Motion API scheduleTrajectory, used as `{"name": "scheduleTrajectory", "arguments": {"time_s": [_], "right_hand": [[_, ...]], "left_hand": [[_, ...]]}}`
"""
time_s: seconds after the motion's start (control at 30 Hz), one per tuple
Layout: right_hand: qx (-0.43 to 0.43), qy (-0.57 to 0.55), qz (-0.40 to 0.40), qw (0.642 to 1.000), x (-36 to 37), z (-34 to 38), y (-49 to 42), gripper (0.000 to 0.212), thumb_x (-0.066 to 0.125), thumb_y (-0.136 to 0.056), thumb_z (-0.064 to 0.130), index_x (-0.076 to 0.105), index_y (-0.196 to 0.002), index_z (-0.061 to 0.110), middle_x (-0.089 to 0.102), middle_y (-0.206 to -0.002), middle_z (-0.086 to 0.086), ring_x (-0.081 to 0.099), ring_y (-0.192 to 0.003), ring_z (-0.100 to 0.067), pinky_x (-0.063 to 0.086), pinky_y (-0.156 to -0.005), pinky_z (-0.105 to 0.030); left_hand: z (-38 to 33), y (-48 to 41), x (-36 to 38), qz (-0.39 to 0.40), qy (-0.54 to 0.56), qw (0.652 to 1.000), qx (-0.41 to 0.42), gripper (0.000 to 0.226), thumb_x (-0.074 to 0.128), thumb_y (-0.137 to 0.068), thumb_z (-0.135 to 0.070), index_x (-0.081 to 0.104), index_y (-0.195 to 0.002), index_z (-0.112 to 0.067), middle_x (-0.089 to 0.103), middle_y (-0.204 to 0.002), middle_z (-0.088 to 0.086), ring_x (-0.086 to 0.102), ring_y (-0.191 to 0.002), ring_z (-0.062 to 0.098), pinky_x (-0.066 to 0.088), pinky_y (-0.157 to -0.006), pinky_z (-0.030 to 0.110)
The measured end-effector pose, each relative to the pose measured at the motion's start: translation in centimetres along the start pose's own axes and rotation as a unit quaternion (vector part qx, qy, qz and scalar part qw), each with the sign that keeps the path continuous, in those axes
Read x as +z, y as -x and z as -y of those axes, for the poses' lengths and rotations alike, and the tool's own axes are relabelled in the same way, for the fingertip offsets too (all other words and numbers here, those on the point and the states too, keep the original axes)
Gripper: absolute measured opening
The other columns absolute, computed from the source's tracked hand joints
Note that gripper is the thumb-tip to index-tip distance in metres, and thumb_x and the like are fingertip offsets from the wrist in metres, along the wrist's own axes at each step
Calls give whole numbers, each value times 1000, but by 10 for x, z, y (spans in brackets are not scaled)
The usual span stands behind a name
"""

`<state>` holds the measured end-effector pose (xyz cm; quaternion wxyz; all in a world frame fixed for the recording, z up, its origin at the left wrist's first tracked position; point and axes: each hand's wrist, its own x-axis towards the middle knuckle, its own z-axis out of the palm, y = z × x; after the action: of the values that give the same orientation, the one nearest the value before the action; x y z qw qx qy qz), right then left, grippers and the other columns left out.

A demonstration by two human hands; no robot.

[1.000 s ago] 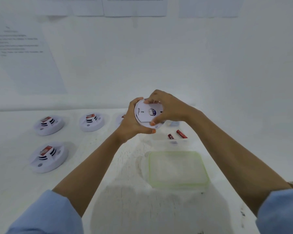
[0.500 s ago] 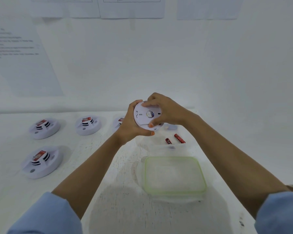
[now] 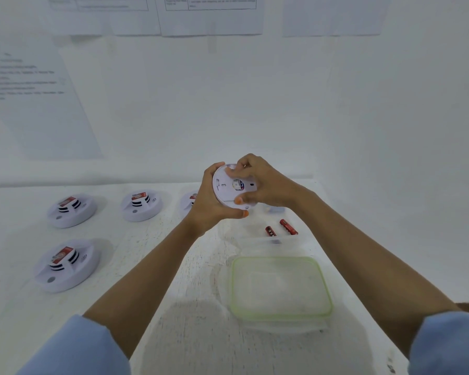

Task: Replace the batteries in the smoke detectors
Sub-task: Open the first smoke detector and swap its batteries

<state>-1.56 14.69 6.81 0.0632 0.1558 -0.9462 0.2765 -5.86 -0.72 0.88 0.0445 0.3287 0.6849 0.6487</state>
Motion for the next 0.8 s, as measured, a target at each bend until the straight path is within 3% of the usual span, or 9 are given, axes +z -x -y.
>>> {"name": "scheduleTrajectory", "arguments": {"time_s": [0.27,0.5,0.8], "right_hand": [[4,12,-14,1000,6,-1,1,55,69,-81,20,49,-132,14,38,-122,-9,31,-119,-21,33,-102,-29],[-1,22,4,1000,7,-2,-3,57,68,-82,23,47,-134,15,37,-122,-6,32,-118,-18,33,-102,-28],[-1,-27,-30,999,-1,-1,2,76,73,-77,28,34,-141,20,33,-116,7,31,-111,-7,31,-94,-19]], "left_hand": [[2,-1,5,-9,14,1000,9,94,76,-48,4,28,-128,-9,45,-120,-3,55,-102,-8,50,-77,13],[5,-1,3,-21,-3,1000,5,97,76,-48,0,27,-132,-4,46,-119,-5,55,-100,-12,48,-77,9],[4,-9,-2,-10,-13,1000,23,100,83,-45,-3,29,-129,-8,44,-122,-2,49,-112,6,47,-81,12]]}}
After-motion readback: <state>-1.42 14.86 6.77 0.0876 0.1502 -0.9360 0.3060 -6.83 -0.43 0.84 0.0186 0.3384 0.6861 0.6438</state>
